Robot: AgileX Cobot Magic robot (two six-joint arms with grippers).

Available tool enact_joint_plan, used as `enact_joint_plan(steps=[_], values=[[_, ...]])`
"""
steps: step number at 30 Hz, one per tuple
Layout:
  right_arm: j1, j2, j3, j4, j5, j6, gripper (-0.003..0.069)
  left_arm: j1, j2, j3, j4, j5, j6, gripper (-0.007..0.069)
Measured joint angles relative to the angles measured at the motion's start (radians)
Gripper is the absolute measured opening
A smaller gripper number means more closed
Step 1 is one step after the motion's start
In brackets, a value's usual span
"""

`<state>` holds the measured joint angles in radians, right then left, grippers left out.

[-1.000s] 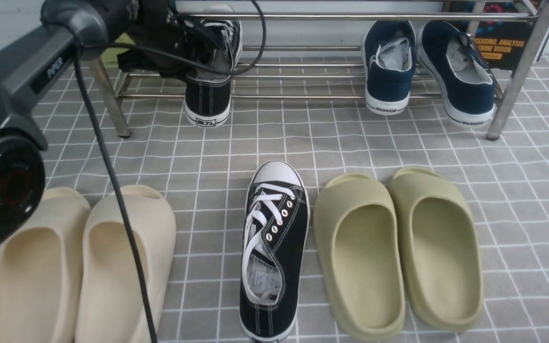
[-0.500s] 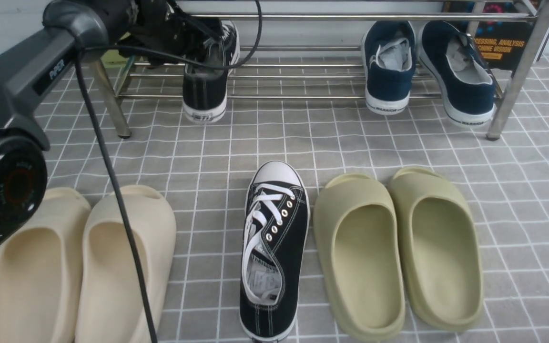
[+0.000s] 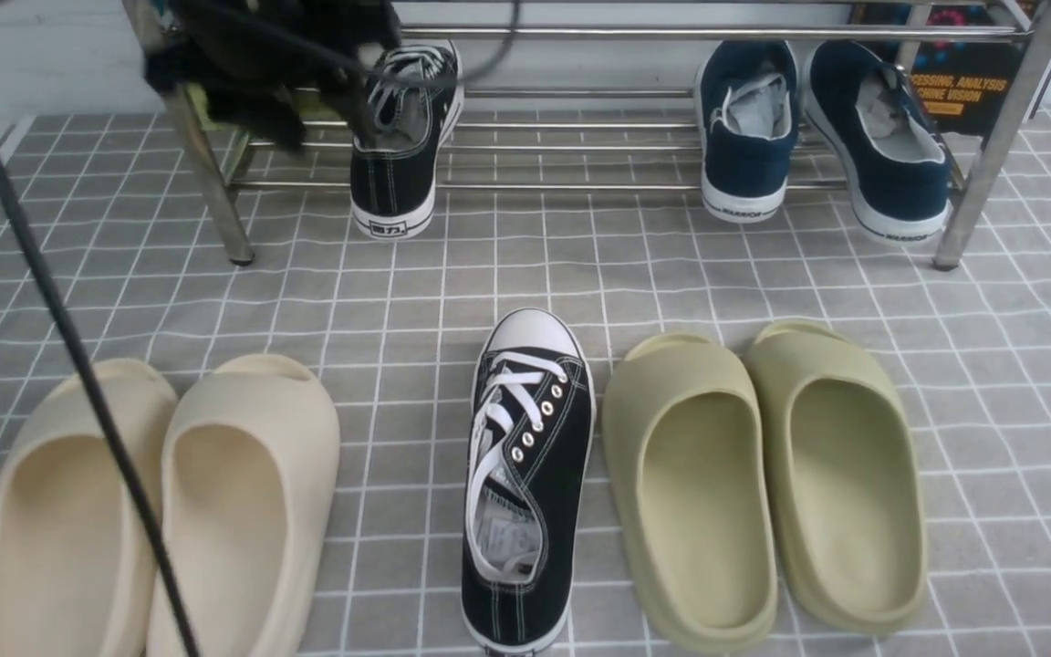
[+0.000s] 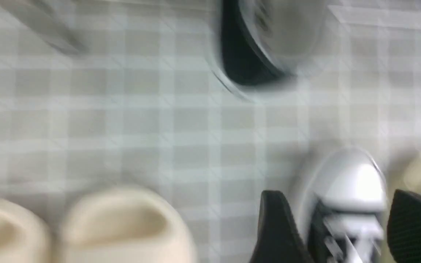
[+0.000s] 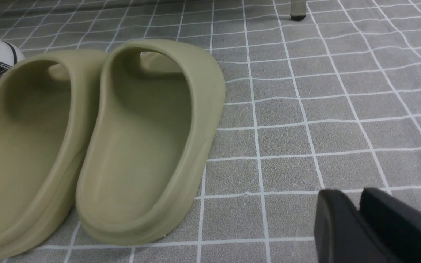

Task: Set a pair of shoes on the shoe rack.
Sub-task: Use the left arm to grab the shoe closest to it, then use the left arm to put a shoe into the shoe rack

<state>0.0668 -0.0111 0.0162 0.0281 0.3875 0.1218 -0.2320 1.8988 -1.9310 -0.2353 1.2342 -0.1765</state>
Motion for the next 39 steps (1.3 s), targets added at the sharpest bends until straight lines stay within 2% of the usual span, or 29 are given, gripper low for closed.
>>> enact_joint_plan(steps=[3, 6, 9, 10, 14, 19, 20, 21, 23, 25, 33, 39], values=[[0.000, 0.000, 0.000, 0.000, 0.000, 0.000, 0.0132, -0.084, -0.049, 0.207, -0.066, -0.005, 0.063, 0.0414], [0.000, 0.000, 0.000, 0.000, 0.000, 0.000, 0.0135, -0.195, -0.074, 0.388, -0.056, -0.065, 0.073, 0.0414], [0.000, 0.000, 0.000, 0.000, 0.000, 0.000, 0.0138, -0.263, -0.082, 0.480, -0.015, -0.113, 0.042, 0.0414], [0.000, 0.000, 0.000, 0.000, 0.000, 0.000, 0.0141, -0.300, -0.085, 0.529, 0.038, -0.148, -0.012, 0.0414], [0.000, 0.000, 0.000, 0.000, 0.000, 0.000, 0.0142, -0.344, -0.085, 0.598, 0.115, -0.221, -0.107, 0.0409], [0.000, 0.000, 0.000, 0.000, 0.000, 0.000, 0.0144, -0.365, -0.085, 0.674, 0.150, -0.341, -0.182, 0.0281], [0.000, 0.000, 0.000, 0.000, 0.000, 0.000, 0.0145, -0.365, -0.085, 0.694, 0.154, -0.366, -0.187, 0.0176], [0.000, 0.000, 0.000, 0.000, 0.000, 0.000, 0.0145, -0.365, -0.085, 0.694, 0.154, -0.368, -0.187, 0.0162], [0.000, 0.000, 0.000, 0.000, 0.000, 0.000, 0.0147, -0.365, -0.085, 0.703, 0.156, -0.386, -0.190, 0.0041], [0.000, 0.000, 0.000, 0.000, 0.000, 0.000, 0.0149, -0.365, -0.085, 0.703, 0.154, -0.390, -0.190, -0.0014], [0.000, 0.000, -0.001, 0.000, 0.000, 0.000, 0.0153, -0.365, -0.113, 0.497, 0.183, -0.269, -0.175, -0.0013], [0.000, 0.000, -0.001, 0.000, 0.000, 0.000, 0.0162, -0.299, -0.064, 0.233, 0.203, -0.266, -0.168, -0.0013]])
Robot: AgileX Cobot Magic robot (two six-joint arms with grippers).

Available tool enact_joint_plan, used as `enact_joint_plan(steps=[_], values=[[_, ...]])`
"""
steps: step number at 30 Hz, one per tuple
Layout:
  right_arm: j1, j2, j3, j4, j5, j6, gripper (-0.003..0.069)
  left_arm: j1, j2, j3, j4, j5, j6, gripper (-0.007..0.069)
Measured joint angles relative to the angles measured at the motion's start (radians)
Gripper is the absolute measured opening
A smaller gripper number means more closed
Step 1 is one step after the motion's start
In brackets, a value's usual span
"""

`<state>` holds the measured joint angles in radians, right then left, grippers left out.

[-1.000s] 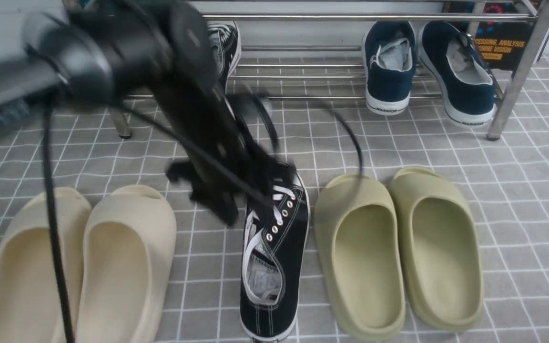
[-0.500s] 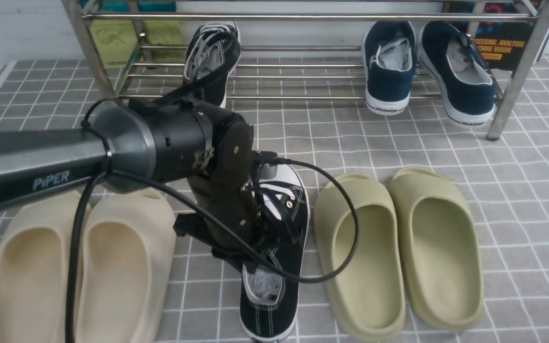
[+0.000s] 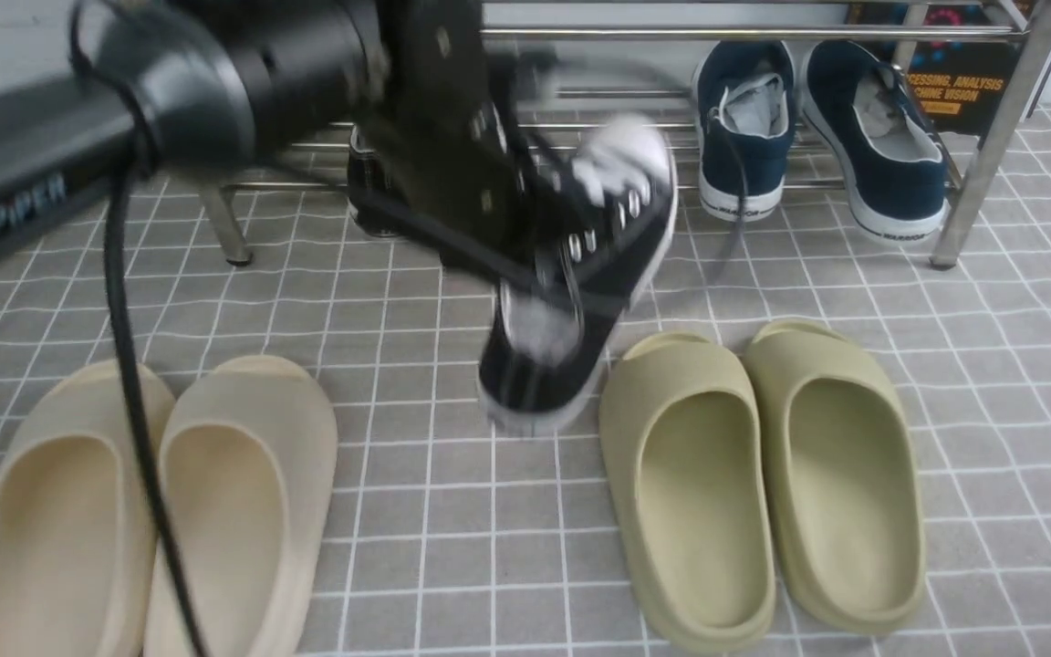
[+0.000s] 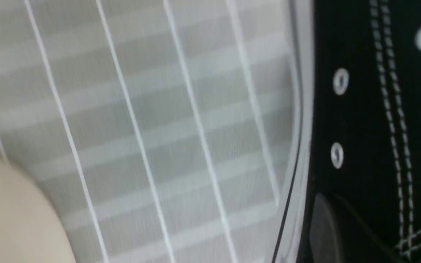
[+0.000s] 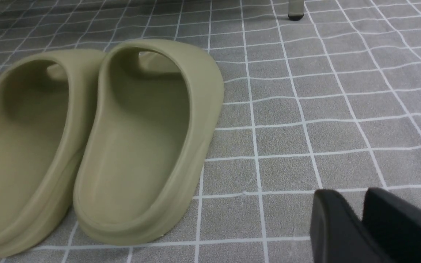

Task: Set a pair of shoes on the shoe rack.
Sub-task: Use the left arm to put a shoe into the shoe rack

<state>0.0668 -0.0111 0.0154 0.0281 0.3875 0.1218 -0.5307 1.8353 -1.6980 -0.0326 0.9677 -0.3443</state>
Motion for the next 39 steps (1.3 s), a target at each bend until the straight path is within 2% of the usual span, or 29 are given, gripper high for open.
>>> enact_joint_plan(steps=[2, 9, 16, 21, 26, 33, 36, 39], values=[[0.000, 0.000, 0.000, 0.000, 0.000, 0.000, 0.0165, 0.061, 0.076, -0.149, -0.029, 0.058, 0.015, -0.0013], [0.000, 0.000, 0.000, 0.000, 0.000, 0.000, 0.0166, 0.148, 0.292, -0.464, -0.060, 0.220, 0.042, -0.0013], [0.000, 0.000, 0.000, 0.000, 0.000, 0.000, 0.0171, 0.166, 0.444, -0.716, -0.065, 0.176, 0.050, -0.0013], [0.000, 0.000, 0.000, 0.000, 0.000, 0.000, 0.0178, 0.166, 0.501, -0.746, -0.058, 0.091, 0.028, -0.0013], [0.000, 0.000, 0.000, 0.000, 0.000, 0.000, 0.0185, 0.167, 0.536, -0.746, 0.013, -0.016, 0.003, -0.0013], [0.000, 0.000, 0.000, 0.000, 0.000, 0.000, 0.0195, 0.168, 0.551, -0.749, 0.015, -0.050, 0.003, 0.0004], [0.000, 0.000, 0.000, 0.000, 0.000, 0.000, 0.0198, 0.168, 0.566, -0.749, 0.012, -0.055, 0.003, 0.0054], [0.000, 0.000, 0.000, 0.000, 0.000, 0.000, 0.0202, 0.168, 0.569, -0.750, 0.018, -0.079, 0.003, 0.0167]])
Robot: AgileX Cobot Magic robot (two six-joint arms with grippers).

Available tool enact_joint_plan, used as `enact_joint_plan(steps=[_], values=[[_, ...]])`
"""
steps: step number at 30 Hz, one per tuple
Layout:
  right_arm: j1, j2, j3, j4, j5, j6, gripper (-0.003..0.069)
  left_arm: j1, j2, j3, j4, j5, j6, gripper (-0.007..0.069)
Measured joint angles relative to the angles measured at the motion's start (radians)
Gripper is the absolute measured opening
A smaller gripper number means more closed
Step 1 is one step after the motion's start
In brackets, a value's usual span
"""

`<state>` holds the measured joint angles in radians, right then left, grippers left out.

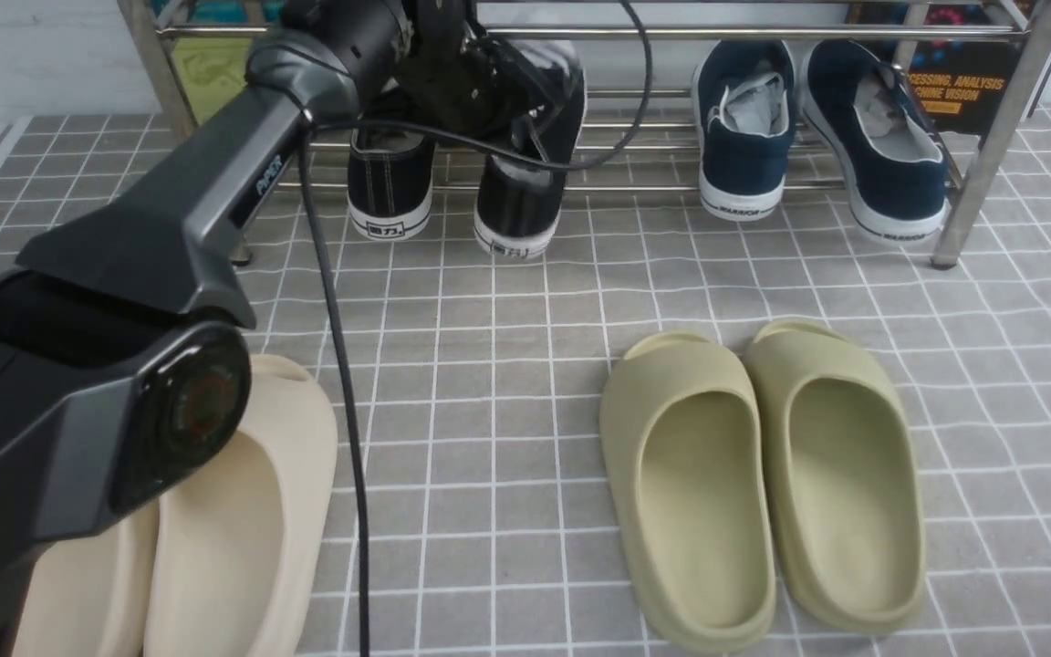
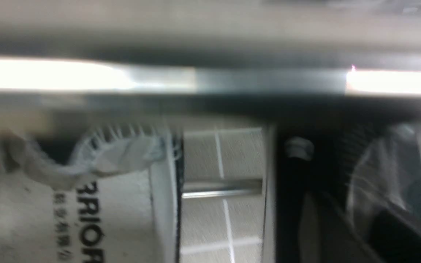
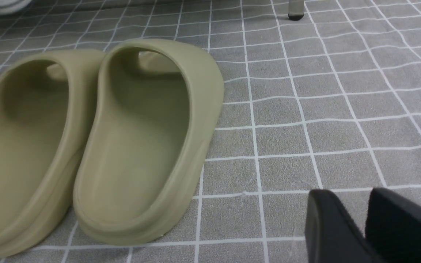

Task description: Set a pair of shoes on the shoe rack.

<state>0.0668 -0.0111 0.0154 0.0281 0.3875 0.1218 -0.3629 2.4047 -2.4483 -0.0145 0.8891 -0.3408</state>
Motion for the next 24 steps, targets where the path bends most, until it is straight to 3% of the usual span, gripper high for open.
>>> enact_joint_plan(steps=[5, 10, 13, 16, 20, 24], values=[[0.000, 0.000, 0.000, 0.000, 0.000, 0.000, 0.0208, 0.001, -0.029, -0.006, -0.011, -0.008, -0.001, 0.0318], [0.000, 0.000, 0.000, 0.000, 0.000, 0.000, 0.0216, 0.000, -0.095, -0.006, -0.018, 0.045, -0.002, 0.0346], [0.000, 0.000, 0.000, 0.000, 0.000, 0.000, 0.0216, 0.000, -0.148, -0.008, -0.018, 0.126, 0.009, 0.0311], [0.000, 0.000, 0.000, 0.000, 0.000, 0.000, 0.0216, -0.001, -0.223, -0.010, -0.018, 0.279, 0.083, 0.0210], [0.000, 0.000, 0.000, 0.000, 0.000, 0.000, 0.0219, -0.001, -0.377, 0.038, -0.018, 0.361, 0.188, -0.0002], [0.001, 0.000, 0.000, 0.000, 0.000, 0.000, 0.0223, -0.001, -0.564, 0.142, -0.018, 0.361, 0.221, -0.0013]])
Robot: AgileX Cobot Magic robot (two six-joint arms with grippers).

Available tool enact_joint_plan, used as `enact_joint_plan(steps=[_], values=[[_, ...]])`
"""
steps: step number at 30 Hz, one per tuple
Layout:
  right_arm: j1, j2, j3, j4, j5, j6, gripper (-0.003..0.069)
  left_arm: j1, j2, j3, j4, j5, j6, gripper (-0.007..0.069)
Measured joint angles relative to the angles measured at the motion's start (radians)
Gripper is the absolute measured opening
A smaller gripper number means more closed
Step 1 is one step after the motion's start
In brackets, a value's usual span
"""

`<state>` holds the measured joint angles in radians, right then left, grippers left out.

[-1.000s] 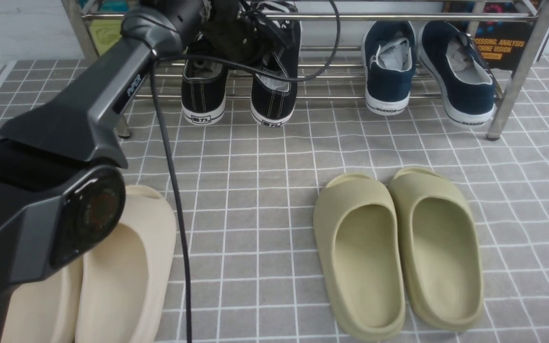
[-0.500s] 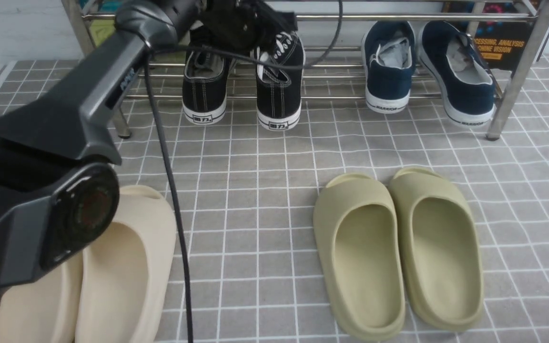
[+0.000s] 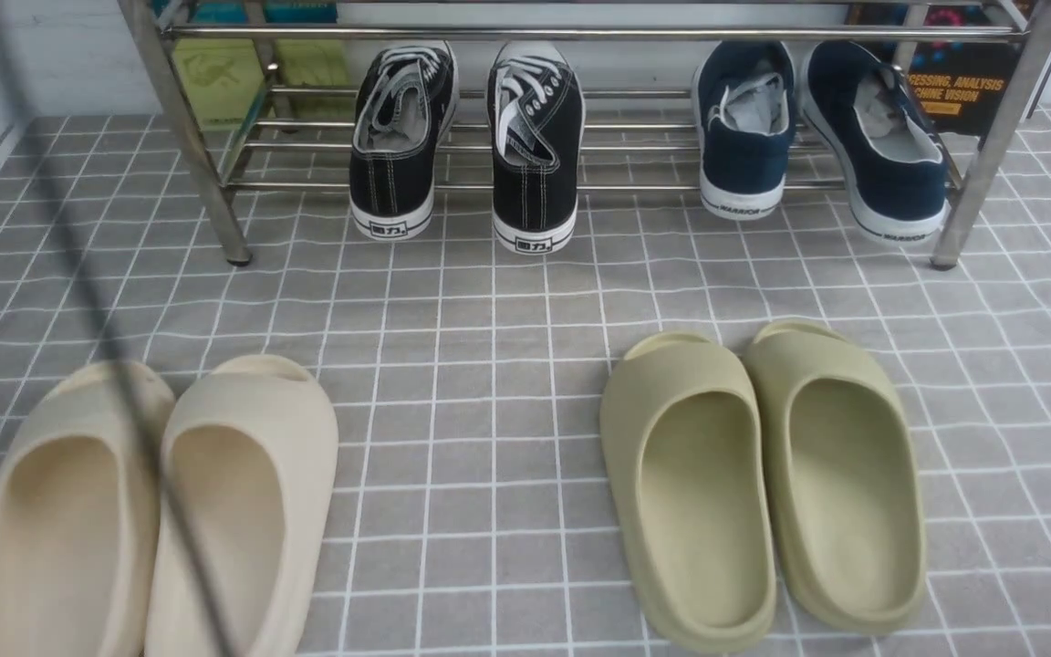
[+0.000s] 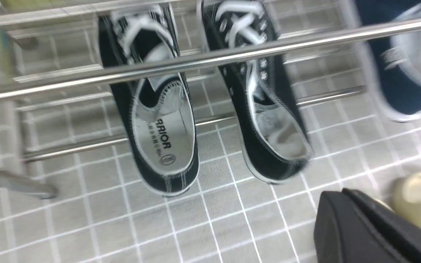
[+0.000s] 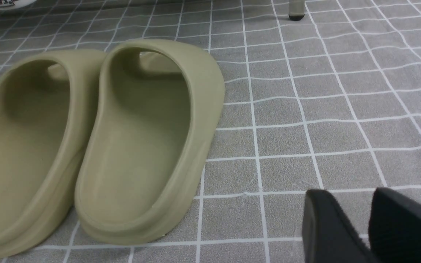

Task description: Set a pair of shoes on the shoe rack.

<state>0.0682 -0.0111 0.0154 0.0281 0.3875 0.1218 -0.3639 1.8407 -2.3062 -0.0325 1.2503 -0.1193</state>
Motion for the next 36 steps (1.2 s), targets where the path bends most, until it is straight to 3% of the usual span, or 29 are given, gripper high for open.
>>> enact_joint_plan(steps=[5, 9, 12, 14, 18, 26, 30, 36], values=[[0.000, 0.000, 0.000, 0.000, 0.000, 0.000, 0.0230, 0.000, -0.234, 0.178, 0.001, 0.001, 0.012, -0.0013], [0.000, 0.000, 0.000, 0.000, 0.000, 0.000, 0.0237, 0.000, -0.435, 0.444, 0.004, -0.010, 0.020, -0.0013], [0.000, 0.000, 0.000, 0.000, 0.000, 0.000, 0.0237, 0.000, -0.605, 0.771, 0.004, -0.246, 0.021, -0.0013], [0.000, 0.000, 0.000, 0.000, 0.000, 0.000, 0.0237, 0.000, -0.654, 0.868, 0.004, -0.343, 0.021, -0.0013], [0.001, 0.000, 0.000, 0.000, 0.000, 0.000, 0.0238, 0.000, -0.906, 1.308, -0.042, -0.772, 0.021, -0.0013], [0.001, 0.000, 0.000, 0.000, 0.000, 0.000, 0.0238, 0.000, -1.266, 1.869, -0.084, -1.379, 0.020, -0.0013], [0.001, 0.000, 0.000, 0.000, 0.000, 0.000, 0.0238, 0.000, -1.350, 2.027, -0.086, -1.525, 0.020, -0.0013], [0.001, 0.000, 0.000, 0.000, 0.000, 0.000, 0.0238, 0.000, -1.369, 2.165, -0.088, -1.544, 0.019, -0.0013]])
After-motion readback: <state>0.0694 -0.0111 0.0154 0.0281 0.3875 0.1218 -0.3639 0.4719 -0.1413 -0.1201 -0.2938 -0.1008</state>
